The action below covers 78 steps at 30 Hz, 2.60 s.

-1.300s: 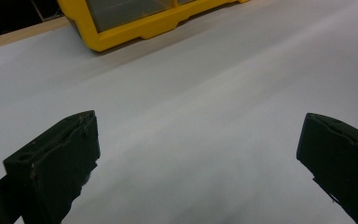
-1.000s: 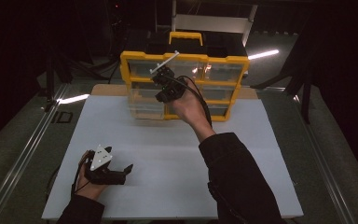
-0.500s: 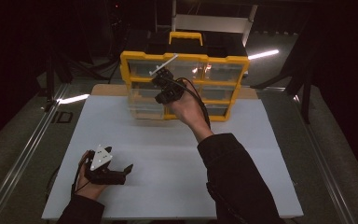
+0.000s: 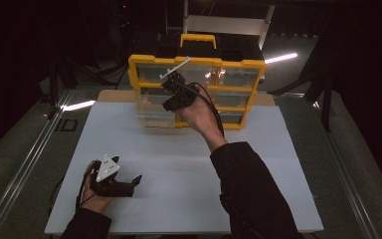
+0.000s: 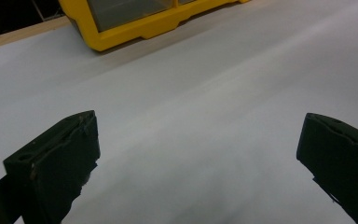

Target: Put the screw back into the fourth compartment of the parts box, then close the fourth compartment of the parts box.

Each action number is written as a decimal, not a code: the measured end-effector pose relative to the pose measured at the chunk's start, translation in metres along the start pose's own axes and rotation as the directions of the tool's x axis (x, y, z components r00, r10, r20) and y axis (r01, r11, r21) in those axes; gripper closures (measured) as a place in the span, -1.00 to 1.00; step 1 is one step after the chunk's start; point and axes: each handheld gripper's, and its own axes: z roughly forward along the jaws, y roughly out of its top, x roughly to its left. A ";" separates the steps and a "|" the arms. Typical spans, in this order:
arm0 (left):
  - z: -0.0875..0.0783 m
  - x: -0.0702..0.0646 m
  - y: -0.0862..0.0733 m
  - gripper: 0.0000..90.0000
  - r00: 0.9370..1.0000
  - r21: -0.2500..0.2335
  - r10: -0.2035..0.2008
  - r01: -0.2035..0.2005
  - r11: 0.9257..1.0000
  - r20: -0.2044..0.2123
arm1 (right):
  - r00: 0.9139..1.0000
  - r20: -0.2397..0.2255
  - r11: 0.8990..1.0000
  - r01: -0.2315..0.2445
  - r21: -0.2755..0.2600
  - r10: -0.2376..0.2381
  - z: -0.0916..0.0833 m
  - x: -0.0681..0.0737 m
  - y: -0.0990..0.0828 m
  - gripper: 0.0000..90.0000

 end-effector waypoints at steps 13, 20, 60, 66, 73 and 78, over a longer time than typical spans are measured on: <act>0.001 -0.001 0.000 -1.00 1.000 0.002 0.004 -0.004 1.000 0.000 | 0.996 -0.023 0.997 0.081 0.003 -0.081 -0.004 -0.006 -0.018 -0.37; 0.000 -0.001 0.000 -1.00 1.000 0.002 0.005 -0.005 1.000 -0.001 | 0.987 -0.051 0.988 0.151 0.024 -0.149 -0.004 -0.001 -0.029 -0.43; -0.001 -0.002 0.000 -1.00 1.000 -0.005 -0.001 0.001 1.000 -0.024 | 0.973 -0.086 0.976 0.216 -0.010 -0.216 -0.002 -0.004 -0.129 -0.53; -0.002 -0.003 0.001 -1.00 0.999 -0.017 -0.015 0.015 1.000 -0.029 | 0.977 -0.076 0.979 0.194 -0.060 -0.198 -0.009 -0.006 -0.156 -0.53; -0.002 -0.003 0.004 -1.00 0.999 -0.024 -0.024 0.023 0.999 -0.037 | 0.986 -0.085 0.976 0.128 -0.178 -0.145 -0.010 -0.017 -0.199 -0.53; -0.003 -0.003 0.009 -1.00 0.999 -0.038 -0.035 0.034 0.999 -0.039 | 0.990 -0.082 0.967 0.095 -0.237 -0.118 -0.014 -0.024 -0.224 -0.55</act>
